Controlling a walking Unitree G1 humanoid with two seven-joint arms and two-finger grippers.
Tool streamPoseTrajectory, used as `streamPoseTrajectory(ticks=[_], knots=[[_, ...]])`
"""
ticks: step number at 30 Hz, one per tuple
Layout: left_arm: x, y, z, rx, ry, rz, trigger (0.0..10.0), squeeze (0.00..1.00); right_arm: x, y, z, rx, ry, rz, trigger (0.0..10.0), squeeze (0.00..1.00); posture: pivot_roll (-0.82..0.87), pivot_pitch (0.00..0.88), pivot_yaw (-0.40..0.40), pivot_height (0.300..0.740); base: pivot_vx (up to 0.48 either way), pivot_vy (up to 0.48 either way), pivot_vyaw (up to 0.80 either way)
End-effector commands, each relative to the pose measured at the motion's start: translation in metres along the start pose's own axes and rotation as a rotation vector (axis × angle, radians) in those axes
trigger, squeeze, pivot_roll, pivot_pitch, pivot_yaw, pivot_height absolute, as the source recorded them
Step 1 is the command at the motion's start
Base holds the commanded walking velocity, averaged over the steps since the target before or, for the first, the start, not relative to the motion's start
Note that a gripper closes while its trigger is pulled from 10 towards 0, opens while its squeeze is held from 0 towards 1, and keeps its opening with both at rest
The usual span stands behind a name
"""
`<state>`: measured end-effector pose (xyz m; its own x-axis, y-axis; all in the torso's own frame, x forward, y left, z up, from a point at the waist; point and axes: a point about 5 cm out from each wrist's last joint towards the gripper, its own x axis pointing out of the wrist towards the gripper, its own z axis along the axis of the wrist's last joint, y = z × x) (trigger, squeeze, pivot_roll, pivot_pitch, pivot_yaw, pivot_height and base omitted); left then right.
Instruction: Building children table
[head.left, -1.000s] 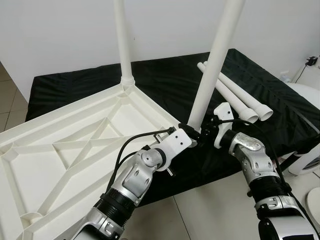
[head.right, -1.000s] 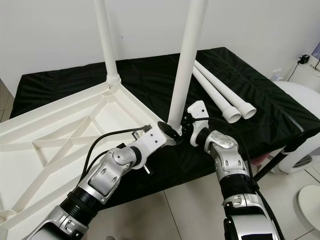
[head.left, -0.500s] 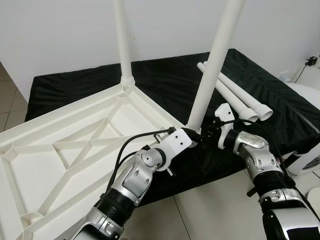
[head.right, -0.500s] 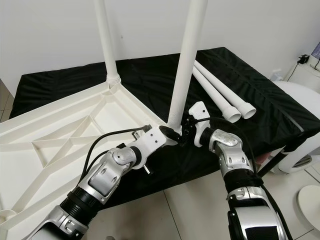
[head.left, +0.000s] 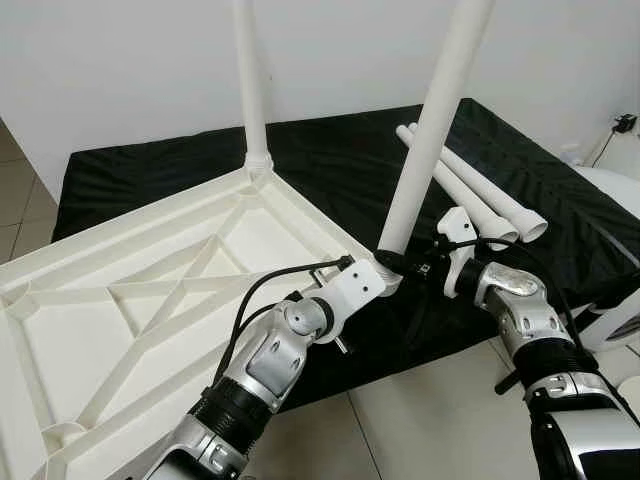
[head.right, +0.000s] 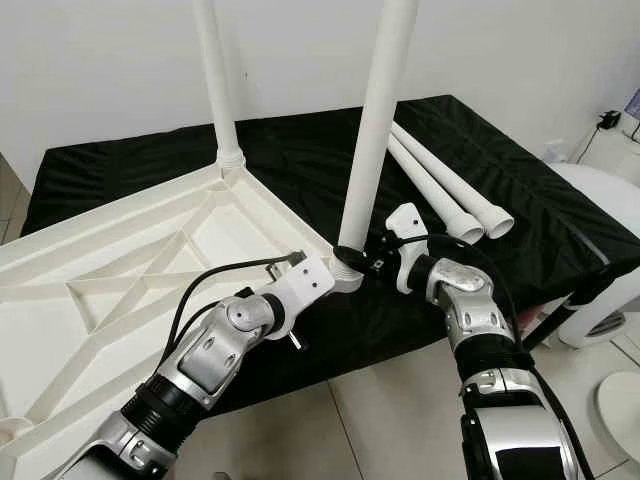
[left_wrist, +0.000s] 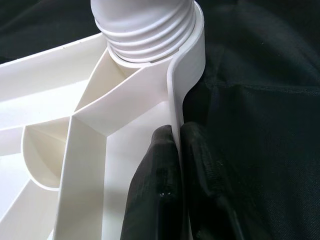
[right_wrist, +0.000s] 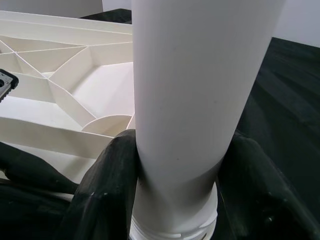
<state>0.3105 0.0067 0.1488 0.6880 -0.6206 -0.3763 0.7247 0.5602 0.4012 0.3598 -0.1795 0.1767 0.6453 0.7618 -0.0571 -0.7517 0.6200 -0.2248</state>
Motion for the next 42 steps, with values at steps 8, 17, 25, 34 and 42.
streamPoseTrajectory(ticks=[8, 17, 25, 34, 42], knots=[[-0.003, 0.006, 0.004, 0.026, -0.018, 0.044, 10.0, 0.0, 0.005, 0.011, -0.004, 0.037, -0.045, 0.001, 10.0, 0.0, -0.09, 0.052, 0.006, 0.74, 0.0, 0.0, 0.0], [-0.003, 0.006, 0.004, 0.023, -0.016, 0.044, 10.0, 0.0, 0.008, 0.011, -0.008, 0.084, -0.065, -0.241, 10.0, 0.0, -0.1, 0.062, 0.009, 0.74, 0.0, 0.0, 0.0], [-0.002, 0.005, 0.004, 0.022, -0.018, 0.041, 10.0, 0.0, 0.016, 0.017, -0.005, 0.131, -0.089, -0.413, 10.0, 0.0, -0.1, 0.062, 0.011, 0.74, 0.0, 0.0, 0.0], [-0.003, 0.006, 0.004, 0.022, -0.018, 0.041, 10.0, 0.0, 0.03, 0.03, 0.007, 0.171, -0.13, -0.625, 10.0, 0.0, -0.09, 0.063, 0.009, 0.74, 0.0, 0.0, 0.0], [-0.003, 0.005, 0.004, 0.02, -0.018, 0.039, 10.0, 0.0, 0.037, 0.047, 0.016, 0.133, -0.122, -0.908, 10.0, 0.0, -0.1, 0.064, 0.008, 0.74, 0.0, 0.0, 0.0]])
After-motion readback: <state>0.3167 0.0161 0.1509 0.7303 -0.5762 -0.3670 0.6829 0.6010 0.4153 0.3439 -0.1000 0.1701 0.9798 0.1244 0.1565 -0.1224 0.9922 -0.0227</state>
